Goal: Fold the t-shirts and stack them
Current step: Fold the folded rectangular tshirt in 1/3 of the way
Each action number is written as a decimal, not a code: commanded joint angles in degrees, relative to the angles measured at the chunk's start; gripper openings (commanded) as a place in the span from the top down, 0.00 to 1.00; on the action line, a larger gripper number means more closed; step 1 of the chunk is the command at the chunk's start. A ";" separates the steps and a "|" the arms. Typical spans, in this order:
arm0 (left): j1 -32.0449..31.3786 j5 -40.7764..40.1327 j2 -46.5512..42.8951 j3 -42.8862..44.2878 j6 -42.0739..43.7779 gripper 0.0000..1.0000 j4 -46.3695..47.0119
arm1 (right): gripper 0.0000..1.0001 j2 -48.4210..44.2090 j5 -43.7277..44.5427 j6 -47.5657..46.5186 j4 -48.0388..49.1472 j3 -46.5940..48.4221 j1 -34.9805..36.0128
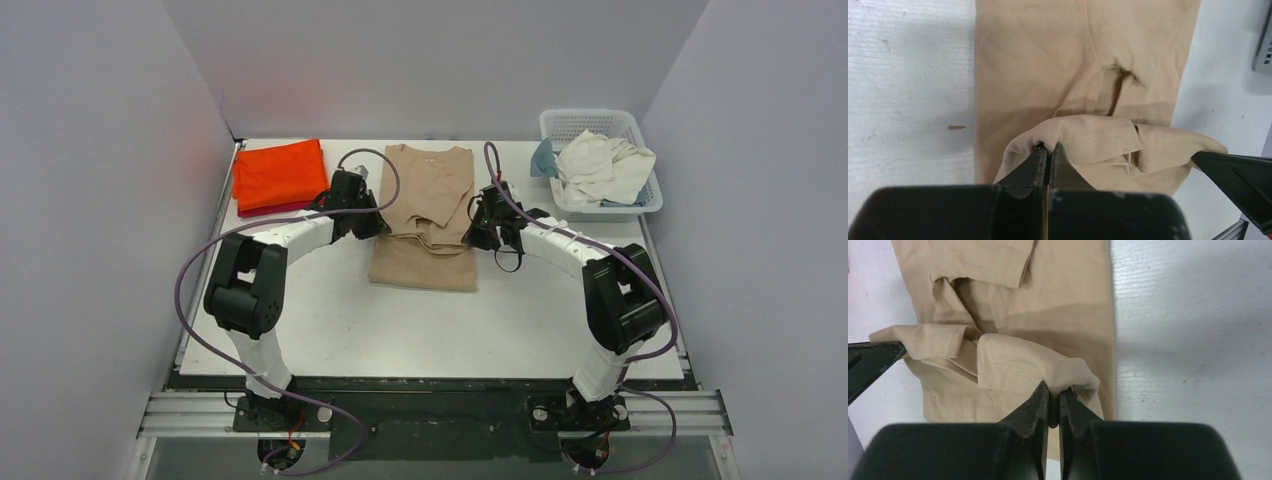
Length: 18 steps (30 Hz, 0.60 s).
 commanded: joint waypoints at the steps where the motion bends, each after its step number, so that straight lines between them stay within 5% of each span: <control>1: 0.48 1.85 1.86 4.26 2.66 1.00 -0.86 | 1.00 -0.34 -0.29 0.64 1.66 1.52 -0.66; 5: 0.71 1.32 3.38 5.68 2.68 0.93 -2.18 | 0.99 2.23 -0.67 1.00 0.61 3.30 -1.45; 9: 1.16 0.04 3.35 7.20 2.66 0.50 -3.24 | 0.71 5.06 -1.07 3.29 0.49 6.88 -2.62; 12: 2.02 -0.37 2.83 10.25 2.61 0.23 -4.04 | 0.61 5.13 -0.45 4.73 0.49 9.64 -4.13; 18: 3.44 -3.14 0.44 17.03 4.03 0.16 -9.71 | 0.22 2.58 1.19 5.08 -4.33 13.83 -5.66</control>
